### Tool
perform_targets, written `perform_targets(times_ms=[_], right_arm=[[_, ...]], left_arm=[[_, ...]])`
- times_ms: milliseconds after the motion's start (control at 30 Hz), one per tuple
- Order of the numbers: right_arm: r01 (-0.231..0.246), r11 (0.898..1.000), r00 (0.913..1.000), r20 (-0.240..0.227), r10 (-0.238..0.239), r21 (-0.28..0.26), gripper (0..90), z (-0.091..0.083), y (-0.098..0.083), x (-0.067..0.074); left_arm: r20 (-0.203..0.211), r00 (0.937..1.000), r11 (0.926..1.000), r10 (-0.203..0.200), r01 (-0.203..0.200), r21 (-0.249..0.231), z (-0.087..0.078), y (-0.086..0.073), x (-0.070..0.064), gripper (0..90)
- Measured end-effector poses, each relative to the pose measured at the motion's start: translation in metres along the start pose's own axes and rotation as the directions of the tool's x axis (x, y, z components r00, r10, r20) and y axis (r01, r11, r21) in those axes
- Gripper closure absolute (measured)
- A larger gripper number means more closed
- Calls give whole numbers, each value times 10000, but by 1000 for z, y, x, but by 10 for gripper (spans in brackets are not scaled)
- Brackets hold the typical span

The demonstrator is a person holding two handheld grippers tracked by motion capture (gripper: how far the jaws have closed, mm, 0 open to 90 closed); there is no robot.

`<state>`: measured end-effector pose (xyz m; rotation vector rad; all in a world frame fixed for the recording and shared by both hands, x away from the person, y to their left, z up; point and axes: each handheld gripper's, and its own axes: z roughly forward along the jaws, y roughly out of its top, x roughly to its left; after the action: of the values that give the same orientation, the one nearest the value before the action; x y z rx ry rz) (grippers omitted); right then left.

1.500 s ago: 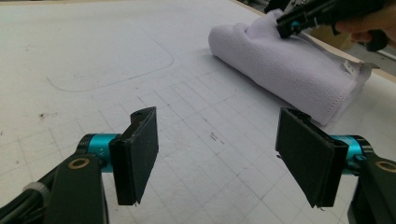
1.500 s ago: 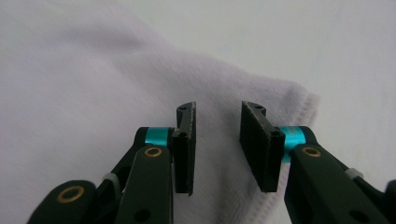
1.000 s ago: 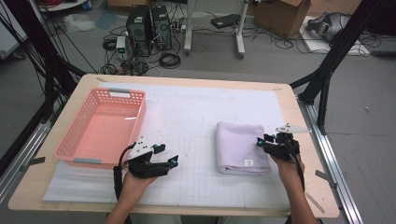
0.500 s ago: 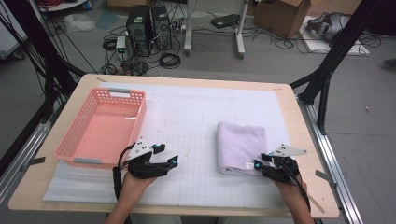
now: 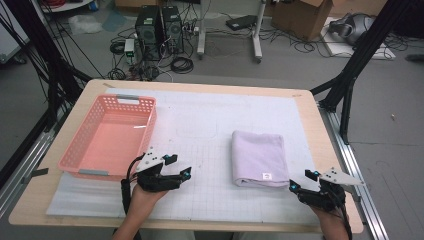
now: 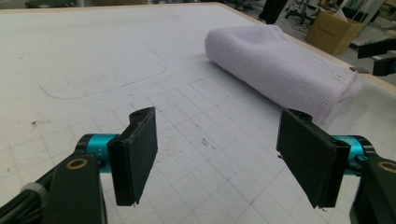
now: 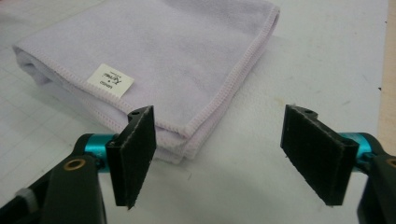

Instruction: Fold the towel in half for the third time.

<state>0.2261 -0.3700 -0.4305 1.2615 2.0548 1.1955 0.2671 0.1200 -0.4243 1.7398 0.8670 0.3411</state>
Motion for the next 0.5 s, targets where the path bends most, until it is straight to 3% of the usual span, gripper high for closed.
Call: perform_targets(times_ms=[167, 333, 500], right_arm=[[233, 9997, 9996, -154, -234, -90, 226, -6, -2, 1], [359, 9969, 9987, -342, -384, -699, 200, -17, -1, 4], [552, 9957, 9981, -245, -572, -745, 195, -22, -1, 6]], left_arm=[[-198, 9998, 10000, 60, -61, -14, -1, -1, -1, 241], [-244, 9997, 9996, 4, -10, -275, -4, 1, -2, 205], [-47, 9998, 9997, 173, -173, -192, -3, 1, -6, 197]])
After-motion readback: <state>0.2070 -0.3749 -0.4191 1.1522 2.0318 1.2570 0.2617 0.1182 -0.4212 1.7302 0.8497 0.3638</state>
